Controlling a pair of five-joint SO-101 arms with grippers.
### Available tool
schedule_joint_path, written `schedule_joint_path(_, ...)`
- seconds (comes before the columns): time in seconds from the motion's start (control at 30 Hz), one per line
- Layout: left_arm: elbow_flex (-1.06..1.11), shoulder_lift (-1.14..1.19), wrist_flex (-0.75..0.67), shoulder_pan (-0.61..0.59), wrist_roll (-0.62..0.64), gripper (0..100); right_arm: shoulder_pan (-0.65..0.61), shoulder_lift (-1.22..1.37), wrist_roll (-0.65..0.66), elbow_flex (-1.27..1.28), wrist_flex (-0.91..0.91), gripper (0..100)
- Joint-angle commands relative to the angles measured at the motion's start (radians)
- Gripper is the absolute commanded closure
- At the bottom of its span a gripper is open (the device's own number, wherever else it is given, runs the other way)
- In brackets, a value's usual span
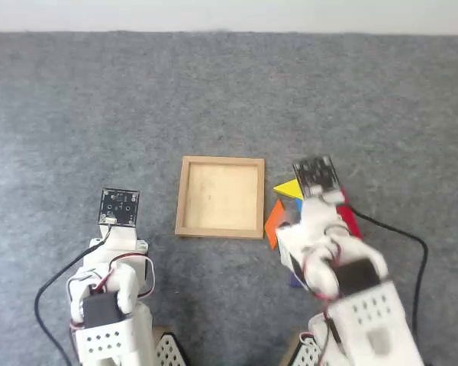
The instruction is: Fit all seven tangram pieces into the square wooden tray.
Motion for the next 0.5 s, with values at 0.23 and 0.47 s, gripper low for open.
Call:
schedule_joint_path(0.23, -0.005, -0.012, 0.005, -0.003, -0.006, 99, 0.018, 0.598, -0.252, -0.336, -0.07, 64.1)
schedule_joint_path(0.47, -0.005, -0.012, 0.005, -0.003, -0.006, 99, 0.068, 0.653, -0.534, -0.339, -0.28, 63.8)
